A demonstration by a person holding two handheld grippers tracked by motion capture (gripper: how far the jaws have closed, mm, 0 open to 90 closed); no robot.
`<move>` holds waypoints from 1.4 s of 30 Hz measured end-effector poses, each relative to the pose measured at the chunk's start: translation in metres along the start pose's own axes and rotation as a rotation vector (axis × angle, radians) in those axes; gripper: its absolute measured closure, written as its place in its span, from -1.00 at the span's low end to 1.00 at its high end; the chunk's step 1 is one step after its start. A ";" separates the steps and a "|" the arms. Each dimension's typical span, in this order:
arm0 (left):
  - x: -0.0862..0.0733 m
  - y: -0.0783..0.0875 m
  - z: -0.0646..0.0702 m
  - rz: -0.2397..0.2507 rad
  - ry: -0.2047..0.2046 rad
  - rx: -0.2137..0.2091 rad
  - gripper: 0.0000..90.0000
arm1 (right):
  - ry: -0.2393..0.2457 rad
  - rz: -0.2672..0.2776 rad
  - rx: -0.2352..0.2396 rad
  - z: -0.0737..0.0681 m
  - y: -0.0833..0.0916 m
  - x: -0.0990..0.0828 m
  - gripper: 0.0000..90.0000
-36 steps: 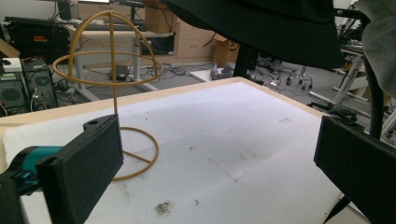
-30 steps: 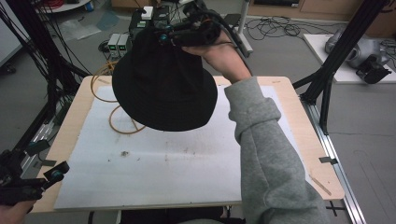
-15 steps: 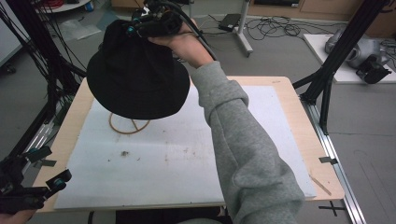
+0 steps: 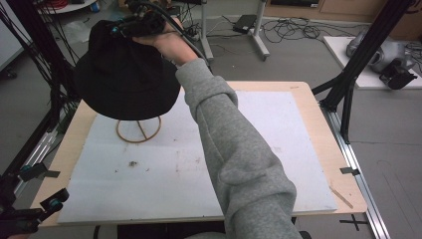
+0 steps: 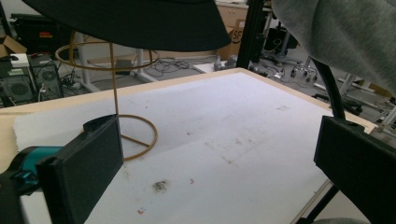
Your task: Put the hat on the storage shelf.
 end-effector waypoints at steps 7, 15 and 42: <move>-0.002 0.003 -0.003 0.000 0.010 0.012 -0.96 | 0.013 -0.014 0.003 0.006 -0.026 0.002 0.93; -0.005 0.003 -0.004 -0.008 0.019 0.018 -0.96 | -0.002 -0.052 0.008 0.012 -0.052 -0.006 0.93; -0.008 0.001 -0.007 -0.017 0.029 0.022 -0.96 | -0.105 -0.114 0.054 0.004 -0.087 -0.034 0.89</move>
Point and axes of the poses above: each handheld gripper's, and its own axes: y roughly backward along the jaws, x roughly out of its top, z roughly to its right, the point moved 4 cm from there along -y, roughly forward along the jaws, and after that the axes turned 11 degrees about -z, right-handed, at the moved point
